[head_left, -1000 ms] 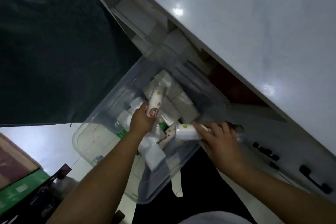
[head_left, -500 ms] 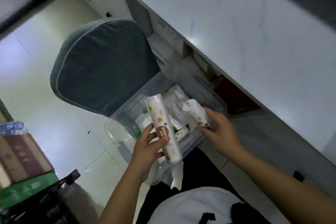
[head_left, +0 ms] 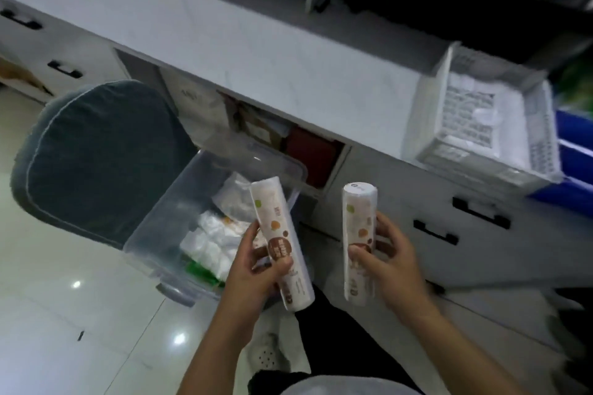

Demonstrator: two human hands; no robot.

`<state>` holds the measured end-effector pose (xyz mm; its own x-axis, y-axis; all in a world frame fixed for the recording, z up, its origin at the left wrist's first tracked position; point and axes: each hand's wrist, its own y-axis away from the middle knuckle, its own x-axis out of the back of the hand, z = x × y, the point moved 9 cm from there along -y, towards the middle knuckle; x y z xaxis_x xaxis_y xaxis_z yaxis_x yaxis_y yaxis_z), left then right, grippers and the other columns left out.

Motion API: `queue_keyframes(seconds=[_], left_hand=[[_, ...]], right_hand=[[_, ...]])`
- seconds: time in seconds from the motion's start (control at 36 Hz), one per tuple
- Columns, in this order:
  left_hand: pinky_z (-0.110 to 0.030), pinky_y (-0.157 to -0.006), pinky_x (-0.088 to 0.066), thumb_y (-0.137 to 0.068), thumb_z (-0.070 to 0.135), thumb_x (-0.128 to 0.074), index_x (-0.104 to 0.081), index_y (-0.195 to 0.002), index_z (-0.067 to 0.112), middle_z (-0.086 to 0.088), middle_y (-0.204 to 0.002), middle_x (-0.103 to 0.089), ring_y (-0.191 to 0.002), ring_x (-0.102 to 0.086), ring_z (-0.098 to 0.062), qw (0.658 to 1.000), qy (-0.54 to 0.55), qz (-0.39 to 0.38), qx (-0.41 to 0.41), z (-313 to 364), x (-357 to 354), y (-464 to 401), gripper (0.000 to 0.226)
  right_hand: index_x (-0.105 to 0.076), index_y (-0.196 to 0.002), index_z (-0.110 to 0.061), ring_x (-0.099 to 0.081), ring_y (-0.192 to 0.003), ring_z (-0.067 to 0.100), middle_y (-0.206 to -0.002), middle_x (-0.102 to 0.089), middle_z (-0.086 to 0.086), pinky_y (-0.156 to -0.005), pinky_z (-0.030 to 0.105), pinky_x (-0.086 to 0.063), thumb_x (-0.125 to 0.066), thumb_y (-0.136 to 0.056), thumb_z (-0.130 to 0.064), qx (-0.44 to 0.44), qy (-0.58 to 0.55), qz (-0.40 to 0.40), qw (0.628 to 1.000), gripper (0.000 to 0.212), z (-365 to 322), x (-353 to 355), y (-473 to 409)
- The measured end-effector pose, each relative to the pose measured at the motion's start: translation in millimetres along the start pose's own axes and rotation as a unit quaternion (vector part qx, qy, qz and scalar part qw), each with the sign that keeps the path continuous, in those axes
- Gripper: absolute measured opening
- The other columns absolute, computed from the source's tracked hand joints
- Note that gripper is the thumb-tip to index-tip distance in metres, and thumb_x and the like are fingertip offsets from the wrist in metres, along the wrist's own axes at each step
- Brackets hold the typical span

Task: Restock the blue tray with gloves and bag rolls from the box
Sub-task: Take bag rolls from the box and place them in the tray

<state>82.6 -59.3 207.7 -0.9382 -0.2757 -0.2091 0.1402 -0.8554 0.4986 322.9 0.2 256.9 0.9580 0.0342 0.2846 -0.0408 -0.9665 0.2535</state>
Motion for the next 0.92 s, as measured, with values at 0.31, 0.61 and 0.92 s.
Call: queue_keyframes(seconds=[0.31, 0.61, 0.92], left_hand=[[-0.034, -0.074, -0.061, -0.081, 0.005, -0.076, -0.05, -0.125, 0.062, 0.012, -0.096, -0.071, -0.095, -0.07, -0.009, 0.973, -0.116, -0.19, -0.062, 15, -204, 24, 0.076], [-0.043, -0.08, -0.06, -0.079, 0.011, -0.078, -0.049, -0.112, 0.074, 0.008, -0.1, -0.073, -0.099, -0.071, -0.015, 0.954, -0.169, -0.234, -0.078, 5, -405, 24, 0.077], [-0.028, -0.065, -0.059, -0.063, 0.031, -0.082, -0.049, -0.12, 0.07, 0.006, -0.107, -0.073, -0.1, -0.071, -0.013, 0.96, -0.157, -0.205, -0.113, 37, -481, -11, 0.077]], right_hand=[[-0.056, -0.124, -0.044, -0.064, -0.099, -0.002, -0.11, -0.067, -0.022, -0.078, 0.026, -0.054, -0.08, -0.078, -0.011, 0.01, -0.056, 0.236, 0.97, 0.06, 31, 234, 79], [-0.055, -0.13, -0.046, -0.061, -0.1, -0.011, -0.115, -0.064, -0.025, -0.076, 0.017, -0.051, -0.081, -0.076, -0.013, 0.047, -0.069, 0.295, 0.952, 0.068, 69, 429, 70], [-0.05, -0.142, -0.028, -0.052, -0.108, 0.004, -0.123, -0.056, -0.008, -0.083, 0.01, -0.04, -0.076, -0.082, -0.012, 0.19, 0.206, 0.215, 0.936, 0.067, 7, 531, -48]])
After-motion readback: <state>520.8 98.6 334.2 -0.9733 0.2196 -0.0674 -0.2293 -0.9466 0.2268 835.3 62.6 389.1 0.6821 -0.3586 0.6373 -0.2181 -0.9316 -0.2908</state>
